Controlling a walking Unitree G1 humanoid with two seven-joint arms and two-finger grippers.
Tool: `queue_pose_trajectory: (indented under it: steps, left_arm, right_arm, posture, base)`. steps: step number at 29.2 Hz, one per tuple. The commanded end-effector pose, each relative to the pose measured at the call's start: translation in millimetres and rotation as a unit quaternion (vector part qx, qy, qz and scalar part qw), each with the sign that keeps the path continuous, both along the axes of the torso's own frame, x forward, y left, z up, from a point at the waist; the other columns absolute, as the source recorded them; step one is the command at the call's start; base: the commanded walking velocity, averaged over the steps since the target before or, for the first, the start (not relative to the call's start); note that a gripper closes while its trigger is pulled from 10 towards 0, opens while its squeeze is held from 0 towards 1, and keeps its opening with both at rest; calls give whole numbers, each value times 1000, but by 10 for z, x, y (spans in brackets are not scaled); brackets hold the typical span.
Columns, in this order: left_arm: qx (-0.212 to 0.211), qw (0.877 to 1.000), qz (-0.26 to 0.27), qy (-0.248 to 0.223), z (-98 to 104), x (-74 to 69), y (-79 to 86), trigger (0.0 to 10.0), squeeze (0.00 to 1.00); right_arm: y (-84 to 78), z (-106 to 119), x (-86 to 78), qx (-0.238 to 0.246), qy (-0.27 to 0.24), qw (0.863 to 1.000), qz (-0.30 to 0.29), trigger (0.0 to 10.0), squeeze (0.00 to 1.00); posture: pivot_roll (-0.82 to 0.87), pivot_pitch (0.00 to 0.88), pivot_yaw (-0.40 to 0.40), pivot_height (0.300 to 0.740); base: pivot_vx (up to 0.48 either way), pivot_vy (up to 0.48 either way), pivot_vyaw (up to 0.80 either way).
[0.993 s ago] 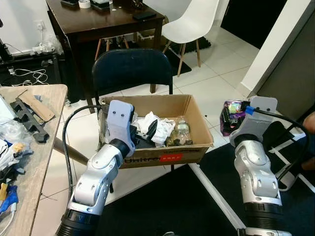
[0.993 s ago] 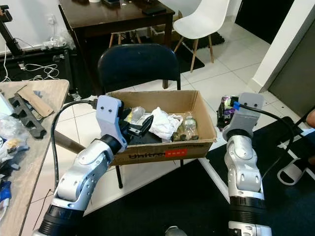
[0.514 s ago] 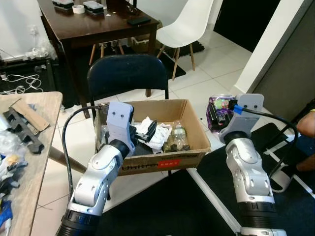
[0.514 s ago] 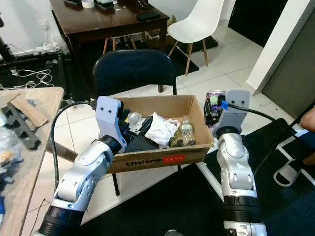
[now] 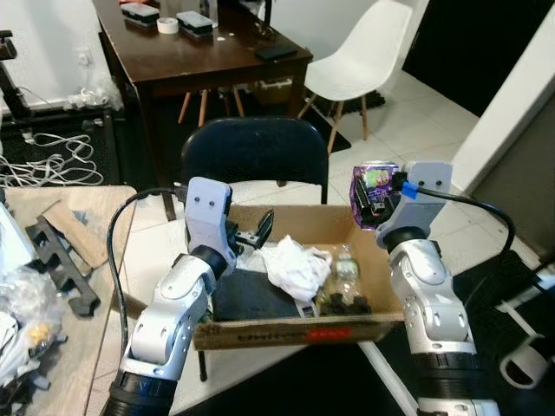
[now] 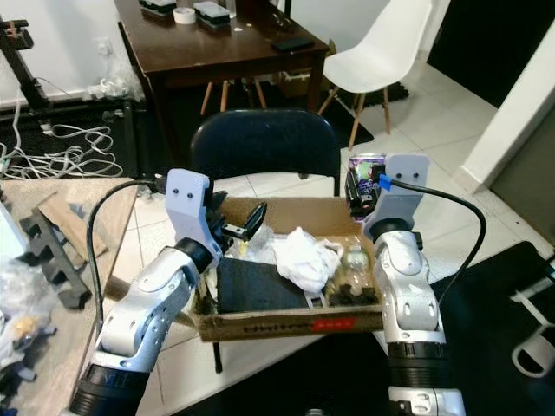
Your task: Picking trash to rubbish bin
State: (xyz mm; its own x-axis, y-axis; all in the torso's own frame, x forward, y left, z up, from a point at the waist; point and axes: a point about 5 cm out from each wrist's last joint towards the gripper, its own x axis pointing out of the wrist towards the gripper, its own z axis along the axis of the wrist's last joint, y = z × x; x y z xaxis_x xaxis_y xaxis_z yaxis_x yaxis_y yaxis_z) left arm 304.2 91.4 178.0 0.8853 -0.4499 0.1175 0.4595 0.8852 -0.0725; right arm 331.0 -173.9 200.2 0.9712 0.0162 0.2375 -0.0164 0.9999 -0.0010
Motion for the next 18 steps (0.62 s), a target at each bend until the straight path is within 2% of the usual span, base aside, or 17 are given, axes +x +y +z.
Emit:
queue_pose_trajectory:
  steps: [1, 14, 15, 16, 18]
  left_arm:
    - [4, 1000, -6, -5, -9, -26, -25, 10000, 0]
    - [12, 1000, 3, -11, -4, -19, -12, 10000, 0]
    - [12, 1000, 7, -11, -2, -11, -2, 10000, 0]
    - [12, 1000, 11, -11, 4, 3, 9, 10000, 0]
    - [13, 1000, 14, -10, 8, 13, 16, 10000, 0]
  right_arm:
    - [-43, -40, -17, -1, 4, 1000, -5, 10000, 0]
    - [-130, -244, 0, 1, 31, 1000, -6, 10000, 0]
    - [-192, -304, 7, 2, 38, 999, -15, 10000, 886]
    - [-269, -341, 21, 6, 43, 999, -28, 10000, 1000]
    - [-320, -360, 29, 9, 46, 998, -37, 10000, 1000]
  posture:
    - [-27, 108, -30, 740]
    - [-20, 122, -29, 740]
    - [-20, 122, -29, 740]
    - [-13, 129, -23, 740]
    - [-13, 129, -23, 740]
  base:
    - [0, 0, 0]
    - [0, 0, 0]
    - [0, 0, 0]
    - [0, 0, 0]
    - [0, 0, 0]
